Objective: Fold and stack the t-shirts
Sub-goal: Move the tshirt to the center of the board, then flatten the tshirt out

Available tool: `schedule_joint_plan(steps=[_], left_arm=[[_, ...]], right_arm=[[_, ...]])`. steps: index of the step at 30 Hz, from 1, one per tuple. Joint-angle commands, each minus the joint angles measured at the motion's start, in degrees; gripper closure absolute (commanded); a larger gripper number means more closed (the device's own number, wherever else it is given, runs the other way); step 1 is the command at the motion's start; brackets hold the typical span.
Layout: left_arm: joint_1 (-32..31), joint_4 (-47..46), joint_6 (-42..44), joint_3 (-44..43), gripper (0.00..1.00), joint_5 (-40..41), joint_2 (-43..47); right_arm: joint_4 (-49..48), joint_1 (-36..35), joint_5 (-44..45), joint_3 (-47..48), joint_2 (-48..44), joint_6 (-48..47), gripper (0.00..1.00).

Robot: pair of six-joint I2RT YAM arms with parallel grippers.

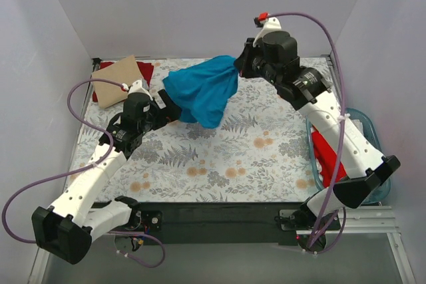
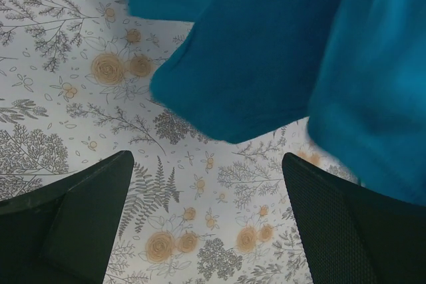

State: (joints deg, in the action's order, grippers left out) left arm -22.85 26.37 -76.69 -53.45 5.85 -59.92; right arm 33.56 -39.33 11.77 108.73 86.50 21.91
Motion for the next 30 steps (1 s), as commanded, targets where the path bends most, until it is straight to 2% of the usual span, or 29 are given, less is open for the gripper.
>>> schedule_joint_plan(steps=[1,2,4,6,7,9,12,15,16,19,20,21,23,27,30], left_arm=[[0.79,0.52,-1.27,1.07,0.06,1.53,2.26],[0.7,0.44,-1.45,1.5,0.06,1.45,2.18],[0.7,0.52,-2.15,1.94,0.06,1.36,1.48],[0.79,0.35,-2.85,3.08,0.07,1.53,1.04],[0.79,0.26,-3.99,3.61,0.07,2.06,0.43],[0.79,0.44,-5.66,5.63,0.09,4.87,0.16],[1.05,-0.7,-9.87,9.14,0.11,6.63,-0.19],[1.49,-1.85,-13.92,11.34,0.14,6.9,-1.69],[2.1,-2.11,-14.71,11.79,0.15,6.81,-2.21],[3.77,-3.78,-17.09,13.19,0.17,6.11,-4.67],[4.48,-4.22,-18.14,13.28,0.19,4.89,-5.72],[7.7,-4.57,-19.45,13.63,0.2,3.48,-7.3],[10.54,-4.31,-19.47,13.81,0.2,2.33,-7.14],[17.48,-3.7,-17.71,14.51,0.2,-0.74,-5.21],[20.03,-3.17,-16.66,14.95,0.2,-2.33,-4.15]], right_arm=[[-3.67,7.74,-0.41,-15.22,-1.59,1.72,0.92],[-5.42,9.95,-4.96,-19.39,-2.38,1.99,0.83],[-8.15,14.35,-8.59,-26.78,-2.56,2.17,0.62],[-8.34,18.49,-10.89,-34.17,-2.56,0.77,0.54],[-8.6,19.02,-10.89,-36.02,-2.91,0.16,0.49],[-10.17,18.77,-11.06,-42.44,-5.19,-1.26,0.45],[-13.52,17.63,-14.84,-50.24,-8.44,-0.73,0.44],[-15.1,10.88,-13.1,-54.4,-9.59,1.02,0.44],[-15.71,6.24,-12.57,-54.76,-9.25,1.64,0.44],[-19.75,-1.68,-12.03,-54.5,-6.36,3.92,0.44],[-21.07,-3.11,-12.29,-53.8,-5.04,4.19,0.45],[-22.04,-9.91,-12.04,-48.31,2.02,3.5,0.53],[-22.14,-13.48,-10.02,-44.58,6.48,3.23,0.59],[-22.13,-20.59,-9.05,-38.69,15.0,2.61,0.64],[-18.8,-23.5,-5.45,-34.47,19.23,2.61,0.66]])
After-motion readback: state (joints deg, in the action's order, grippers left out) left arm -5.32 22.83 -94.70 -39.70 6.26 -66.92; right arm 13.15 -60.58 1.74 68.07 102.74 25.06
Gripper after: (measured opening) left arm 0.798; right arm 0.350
